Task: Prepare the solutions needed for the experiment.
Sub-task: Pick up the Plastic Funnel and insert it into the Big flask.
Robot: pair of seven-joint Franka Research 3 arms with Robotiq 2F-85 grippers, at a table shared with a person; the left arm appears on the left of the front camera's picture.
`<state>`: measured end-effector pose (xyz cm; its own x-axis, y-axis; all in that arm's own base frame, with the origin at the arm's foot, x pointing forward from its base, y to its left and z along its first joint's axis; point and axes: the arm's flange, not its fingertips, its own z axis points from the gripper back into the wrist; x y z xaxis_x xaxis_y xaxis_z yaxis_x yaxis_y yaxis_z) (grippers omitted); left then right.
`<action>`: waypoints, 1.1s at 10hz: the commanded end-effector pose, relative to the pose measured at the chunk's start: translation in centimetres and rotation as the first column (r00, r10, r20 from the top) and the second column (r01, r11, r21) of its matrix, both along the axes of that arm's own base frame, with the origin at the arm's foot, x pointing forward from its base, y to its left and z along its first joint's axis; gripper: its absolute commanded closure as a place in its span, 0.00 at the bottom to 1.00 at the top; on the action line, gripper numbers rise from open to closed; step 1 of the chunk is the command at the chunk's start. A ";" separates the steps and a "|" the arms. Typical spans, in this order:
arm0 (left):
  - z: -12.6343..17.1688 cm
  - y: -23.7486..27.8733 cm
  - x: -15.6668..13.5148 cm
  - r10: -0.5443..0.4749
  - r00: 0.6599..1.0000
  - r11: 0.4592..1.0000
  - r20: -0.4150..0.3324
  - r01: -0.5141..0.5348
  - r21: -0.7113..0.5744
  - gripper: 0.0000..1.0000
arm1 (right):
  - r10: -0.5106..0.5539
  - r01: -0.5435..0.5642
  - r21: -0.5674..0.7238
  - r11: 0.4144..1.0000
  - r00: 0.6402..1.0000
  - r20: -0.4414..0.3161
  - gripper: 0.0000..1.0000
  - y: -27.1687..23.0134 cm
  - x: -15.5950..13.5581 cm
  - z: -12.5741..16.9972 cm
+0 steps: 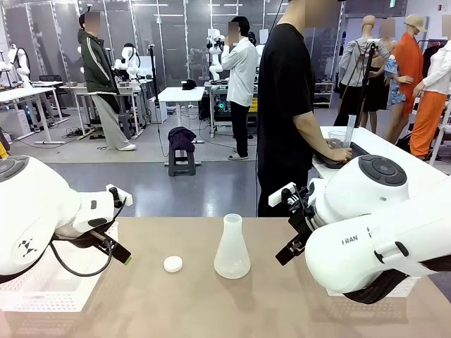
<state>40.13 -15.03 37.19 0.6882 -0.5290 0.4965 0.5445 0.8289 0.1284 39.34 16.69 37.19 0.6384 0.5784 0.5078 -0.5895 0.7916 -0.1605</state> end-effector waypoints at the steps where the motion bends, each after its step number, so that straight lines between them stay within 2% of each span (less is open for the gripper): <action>1: 0.0 0.0 0.0 0.001 1.000 1.000 0.000 -0.001 0.000 0.00 | -0.002 0.002 0.001 1.000 1.000 -0.001 0.00 0.0 0.0 0.0; 11: 0.0 0.0 0.0 0.001 1.000 1.000 0.000 -0.001 0.000 0.00 | -0.002 0.002 0.001 1.000 1.000 -0.001 0.00 0.0 0.0 0.0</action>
<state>40.13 -15.03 37.19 0.6882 -0.5290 0.4965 0.5445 0.8289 0.1284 39.34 16.69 37.19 0.6384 0.5784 0.5078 -0.5895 0.7916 -0.1606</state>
